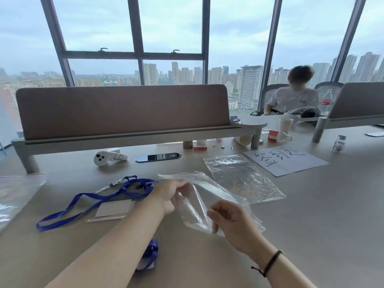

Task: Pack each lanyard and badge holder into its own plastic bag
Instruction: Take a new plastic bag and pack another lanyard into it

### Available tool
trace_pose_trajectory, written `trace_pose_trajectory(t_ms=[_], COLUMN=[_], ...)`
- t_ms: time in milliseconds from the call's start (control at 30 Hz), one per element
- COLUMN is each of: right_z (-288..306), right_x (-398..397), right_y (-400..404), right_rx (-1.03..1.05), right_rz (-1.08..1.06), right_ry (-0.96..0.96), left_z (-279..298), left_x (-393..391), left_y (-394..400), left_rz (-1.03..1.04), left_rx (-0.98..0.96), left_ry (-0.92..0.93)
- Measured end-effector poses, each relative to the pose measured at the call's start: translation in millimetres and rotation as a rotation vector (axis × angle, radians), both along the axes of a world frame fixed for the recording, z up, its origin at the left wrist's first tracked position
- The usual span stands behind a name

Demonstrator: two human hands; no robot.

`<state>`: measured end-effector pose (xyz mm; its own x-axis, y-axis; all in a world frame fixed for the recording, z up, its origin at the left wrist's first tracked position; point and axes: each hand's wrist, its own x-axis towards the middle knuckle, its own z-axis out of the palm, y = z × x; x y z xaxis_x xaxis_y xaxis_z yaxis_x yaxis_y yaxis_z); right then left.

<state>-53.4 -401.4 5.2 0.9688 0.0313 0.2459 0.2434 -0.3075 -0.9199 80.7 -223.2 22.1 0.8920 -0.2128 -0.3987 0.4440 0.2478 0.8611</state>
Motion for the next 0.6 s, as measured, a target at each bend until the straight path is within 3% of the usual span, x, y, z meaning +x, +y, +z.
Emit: trace_pose_trajectory(t_ms=[133,267,400,600], right_z=[-2.1,-5.1,-10.7,-15.8], right_x=[-2.6,-0.1,1.4,3.7], right_y=[-9.8,-33.0,-41.9,-31.9], right_rx=[-0.319,-0.526,-0.485,-0.500], right_rz=[-0.181,-0.359,-0.430,-0.246], right_ry=[-0.084,-0.161,-0.167,-0.017], left_z=[2.8,-2.0,-14.2,-19.8], left_x=[-0.8,-4.5,2.2,2.7], left_y=[-31.8,-63.0,-71.1,-58.7], left_rz=[-0.119,-0.147,0.060,0.138], left_rx=[0.060,0.340,0.463,0.381], left_ry=[-0.075,-0.142,-0.185,-0.135])
